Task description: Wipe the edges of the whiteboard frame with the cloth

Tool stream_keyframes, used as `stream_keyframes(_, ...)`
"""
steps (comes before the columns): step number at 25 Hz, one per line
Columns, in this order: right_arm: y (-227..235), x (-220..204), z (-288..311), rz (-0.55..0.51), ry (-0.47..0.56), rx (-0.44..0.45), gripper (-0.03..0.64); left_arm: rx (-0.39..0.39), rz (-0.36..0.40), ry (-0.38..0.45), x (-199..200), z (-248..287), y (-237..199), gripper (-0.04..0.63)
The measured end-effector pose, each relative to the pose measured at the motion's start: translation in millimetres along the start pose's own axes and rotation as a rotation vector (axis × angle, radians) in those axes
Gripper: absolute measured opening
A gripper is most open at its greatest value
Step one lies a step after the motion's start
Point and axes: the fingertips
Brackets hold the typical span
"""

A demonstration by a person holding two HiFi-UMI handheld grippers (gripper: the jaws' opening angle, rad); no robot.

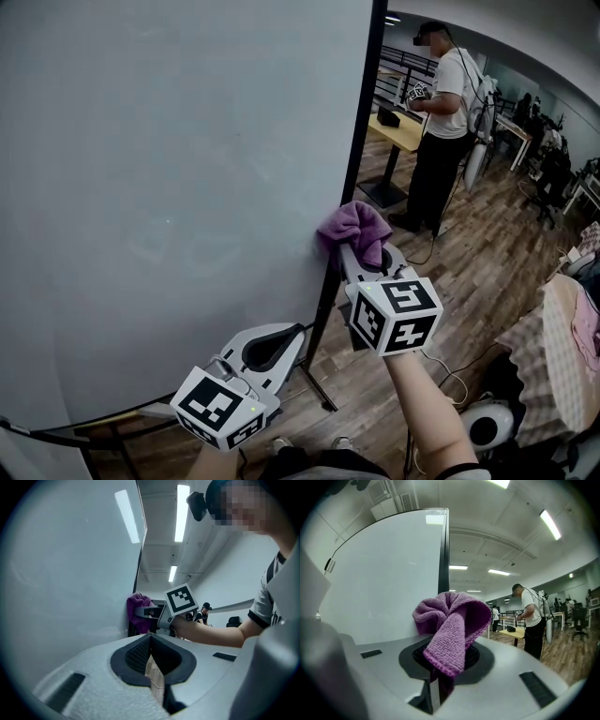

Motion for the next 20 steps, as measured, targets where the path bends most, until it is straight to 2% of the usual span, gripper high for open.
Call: stream_keyframes(20, -10.4, -15.0, -8.4, -0.012, 0.024, -0.029, 0.064, -0.027, -0.013, -0.017, -9.0, -3.4, -5.6, 0.015)
Point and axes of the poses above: the fingertips, and each gripper's own axes: z forward along the fingers, y to its right, x out of its top, and after that the axes turned 4 degrees about z, right-handed
